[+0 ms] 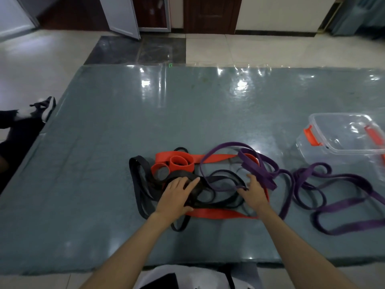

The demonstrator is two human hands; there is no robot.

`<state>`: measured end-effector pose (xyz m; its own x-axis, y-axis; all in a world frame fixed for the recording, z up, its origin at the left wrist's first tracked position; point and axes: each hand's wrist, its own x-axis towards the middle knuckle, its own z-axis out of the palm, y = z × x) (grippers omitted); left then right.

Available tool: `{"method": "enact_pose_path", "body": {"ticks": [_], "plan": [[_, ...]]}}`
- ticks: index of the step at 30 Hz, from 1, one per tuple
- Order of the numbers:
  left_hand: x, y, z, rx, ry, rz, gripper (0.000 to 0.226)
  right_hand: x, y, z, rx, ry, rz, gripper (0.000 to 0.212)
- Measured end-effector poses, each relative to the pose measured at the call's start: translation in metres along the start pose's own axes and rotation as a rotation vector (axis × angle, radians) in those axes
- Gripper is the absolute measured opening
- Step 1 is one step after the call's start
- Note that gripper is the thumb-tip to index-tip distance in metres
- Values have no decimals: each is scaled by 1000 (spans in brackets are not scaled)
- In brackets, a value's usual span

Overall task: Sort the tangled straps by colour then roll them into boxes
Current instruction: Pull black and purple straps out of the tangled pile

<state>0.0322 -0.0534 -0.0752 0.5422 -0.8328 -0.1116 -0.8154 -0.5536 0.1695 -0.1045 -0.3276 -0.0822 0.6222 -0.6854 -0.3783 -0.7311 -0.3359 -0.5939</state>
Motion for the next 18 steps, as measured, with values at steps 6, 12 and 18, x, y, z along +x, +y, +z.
{"method": "enact_pose_path", "body": {"ticks": [6,12,18], "plan": [[-34,-24,3,-90,180,-227,81,-13,-23,9,-316,519,-199,24],[-58,-41,6,-151,258,-167,41,1,-20,-10,102,519,167,18],[-63,-46,0,-115,157,-123,60,-6,-9,16,-192,106,-6,29]]}}
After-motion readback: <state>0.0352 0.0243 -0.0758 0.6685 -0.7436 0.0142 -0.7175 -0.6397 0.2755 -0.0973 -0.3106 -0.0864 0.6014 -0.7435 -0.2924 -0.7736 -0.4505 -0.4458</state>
